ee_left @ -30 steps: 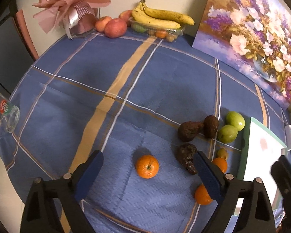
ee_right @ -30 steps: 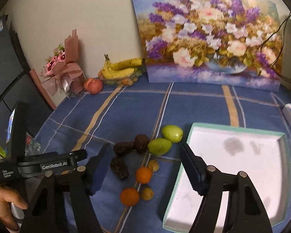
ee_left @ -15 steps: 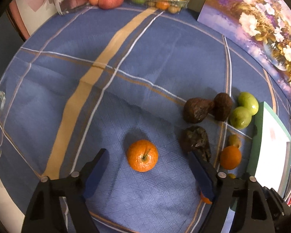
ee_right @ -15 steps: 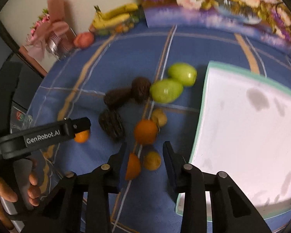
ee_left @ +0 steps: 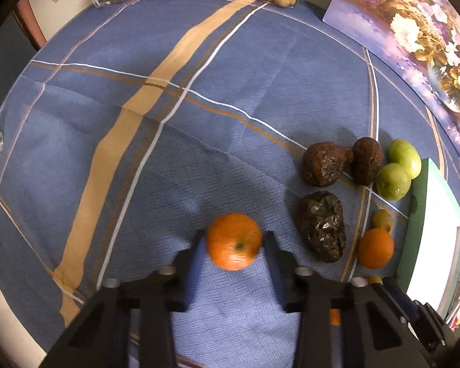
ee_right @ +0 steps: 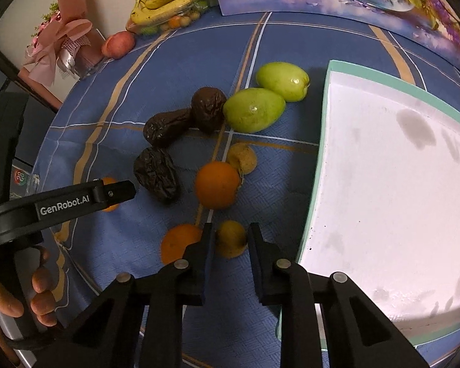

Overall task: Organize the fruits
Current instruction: 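Close left tool on the mandarin while right tool closes on the small olive-brown fruit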

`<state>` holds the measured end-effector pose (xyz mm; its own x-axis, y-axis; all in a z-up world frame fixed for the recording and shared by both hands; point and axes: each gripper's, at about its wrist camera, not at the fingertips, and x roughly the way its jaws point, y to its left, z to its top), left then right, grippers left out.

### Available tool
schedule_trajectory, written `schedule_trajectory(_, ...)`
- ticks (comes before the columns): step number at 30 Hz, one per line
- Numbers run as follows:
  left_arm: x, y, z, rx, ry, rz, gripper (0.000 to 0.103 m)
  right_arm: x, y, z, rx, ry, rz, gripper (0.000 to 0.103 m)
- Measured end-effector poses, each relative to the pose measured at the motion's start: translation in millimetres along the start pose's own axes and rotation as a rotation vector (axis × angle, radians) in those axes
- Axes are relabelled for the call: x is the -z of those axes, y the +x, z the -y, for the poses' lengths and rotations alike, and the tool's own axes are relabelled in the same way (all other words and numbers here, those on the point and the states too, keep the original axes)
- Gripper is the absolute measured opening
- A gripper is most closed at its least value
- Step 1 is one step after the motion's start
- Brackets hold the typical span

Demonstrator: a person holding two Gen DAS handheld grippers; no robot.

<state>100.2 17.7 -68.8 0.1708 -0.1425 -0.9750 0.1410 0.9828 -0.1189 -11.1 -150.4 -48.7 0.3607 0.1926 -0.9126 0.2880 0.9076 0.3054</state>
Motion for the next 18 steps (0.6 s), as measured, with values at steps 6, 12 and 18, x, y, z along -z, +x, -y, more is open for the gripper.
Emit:
schedule_trajectory(6,1.1,-17.2,6.3,0.018,0.006,0.048,0.036,-4.2,-12.6,-2.4,-0.013,0.008,0.041,0.022)
schedule_trajectory(12,2.6,-48.7,11.9,0.052,0.015,0.120,0.036,-9.0,-40.2,-2.4,-0.033,0.016,0.121,0.022)
schedule_trajectory(18,2.7,-70.8,32.1,0.072,0.048,0.150,0.036,-10.4,-52.9,4.0,-0.025,0.024,0.155,0.022)
